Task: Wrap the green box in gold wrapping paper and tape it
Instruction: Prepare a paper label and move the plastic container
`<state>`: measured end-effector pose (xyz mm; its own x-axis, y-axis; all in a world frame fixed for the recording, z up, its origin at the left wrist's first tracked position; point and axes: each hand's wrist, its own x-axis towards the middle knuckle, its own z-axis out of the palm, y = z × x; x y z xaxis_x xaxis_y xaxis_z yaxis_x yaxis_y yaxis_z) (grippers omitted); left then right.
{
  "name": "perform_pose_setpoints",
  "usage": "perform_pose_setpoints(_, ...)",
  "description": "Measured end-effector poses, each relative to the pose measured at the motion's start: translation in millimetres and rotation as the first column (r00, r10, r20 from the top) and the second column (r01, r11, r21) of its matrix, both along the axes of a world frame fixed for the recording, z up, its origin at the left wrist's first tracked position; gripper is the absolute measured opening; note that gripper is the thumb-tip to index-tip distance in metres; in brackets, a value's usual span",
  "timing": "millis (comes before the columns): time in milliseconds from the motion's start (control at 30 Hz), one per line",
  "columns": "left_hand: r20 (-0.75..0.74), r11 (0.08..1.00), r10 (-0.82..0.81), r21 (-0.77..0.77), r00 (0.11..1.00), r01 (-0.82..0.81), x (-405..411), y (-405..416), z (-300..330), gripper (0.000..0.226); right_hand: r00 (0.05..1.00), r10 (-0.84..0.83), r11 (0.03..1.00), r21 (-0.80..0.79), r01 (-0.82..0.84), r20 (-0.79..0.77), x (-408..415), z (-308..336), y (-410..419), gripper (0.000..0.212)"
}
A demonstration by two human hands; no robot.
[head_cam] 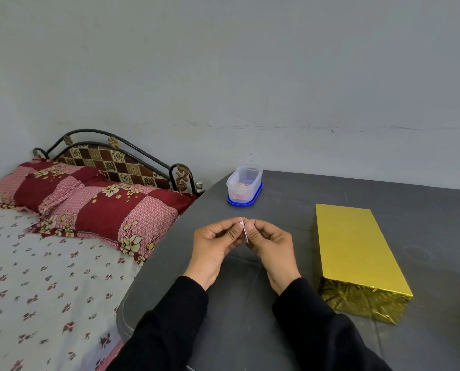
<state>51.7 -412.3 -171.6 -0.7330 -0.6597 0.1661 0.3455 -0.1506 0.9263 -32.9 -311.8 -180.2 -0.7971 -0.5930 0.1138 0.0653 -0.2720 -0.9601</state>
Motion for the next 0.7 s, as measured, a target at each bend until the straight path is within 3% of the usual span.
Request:
perform_pose_setpoints(167, 0.02, 0.999, 0.016, -0.046, 1.0, -0.015, -1.0, -0.4, -2.5, 0.021, 1.0, -0.007, 1.0, 0.01, 0.007, -0.005, 0.8, 0.3, -0.3, 0.017)
perform_pose_setpoints(400, -0.001, 0.999, -0.012, 0.034, 1.0, 0.012, -0.9, -1.0, 0.3, 0.028, 1.0, -0.002, 1.0, -0.002, 0.002, -0.018, 0.1, 1.6, 0.2, 0.019)
perform_pose_setpoints(700, 0.023, 1.0, 0.0, 0.018, 1.0, -0.001, -0.6, -1.9, -0.9, 0.022, 1.0, -0.003, 1.0, 0.012, 0.003, -0.018, -0.3, 0.2, -0.4, 0.019)
